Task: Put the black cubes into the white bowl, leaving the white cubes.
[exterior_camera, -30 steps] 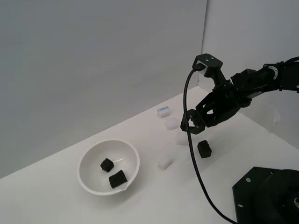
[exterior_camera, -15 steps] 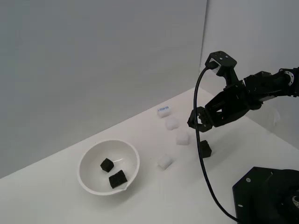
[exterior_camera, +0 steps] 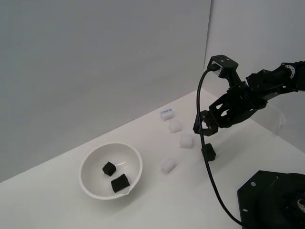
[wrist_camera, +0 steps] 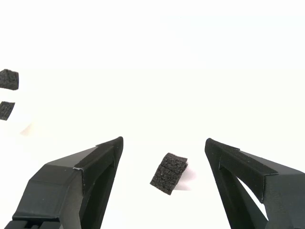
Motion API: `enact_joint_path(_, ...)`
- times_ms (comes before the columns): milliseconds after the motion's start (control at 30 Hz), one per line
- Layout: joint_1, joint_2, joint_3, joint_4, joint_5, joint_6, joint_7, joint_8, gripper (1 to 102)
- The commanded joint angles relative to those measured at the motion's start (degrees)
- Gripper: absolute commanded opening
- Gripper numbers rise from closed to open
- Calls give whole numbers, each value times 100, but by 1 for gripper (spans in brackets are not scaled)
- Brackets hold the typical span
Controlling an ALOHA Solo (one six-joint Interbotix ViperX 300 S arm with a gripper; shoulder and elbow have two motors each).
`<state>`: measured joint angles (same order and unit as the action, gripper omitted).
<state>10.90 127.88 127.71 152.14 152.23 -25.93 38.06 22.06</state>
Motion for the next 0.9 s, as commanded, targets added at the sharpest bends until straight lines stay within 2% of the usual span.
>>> enact_joint_path(0,62,-105,-105,-220,-255,-18,229,79,97)
enact_joint_path(133,62,-483,-483,-387,-404,9,563,79,97)
enact_joint_path(267,62,-870,-861,-571,-598,202,949,70,97)
enact_joint_path(367,62,-1046,-1046,-686,-703,352,1090,70,97)
enact_joint_path(567,62,-1283,-1283,-703,-729,712,1151,26,95)
enact_joint_path(867,44,-1635,-1635,-703,-721,747,1151,26,95)
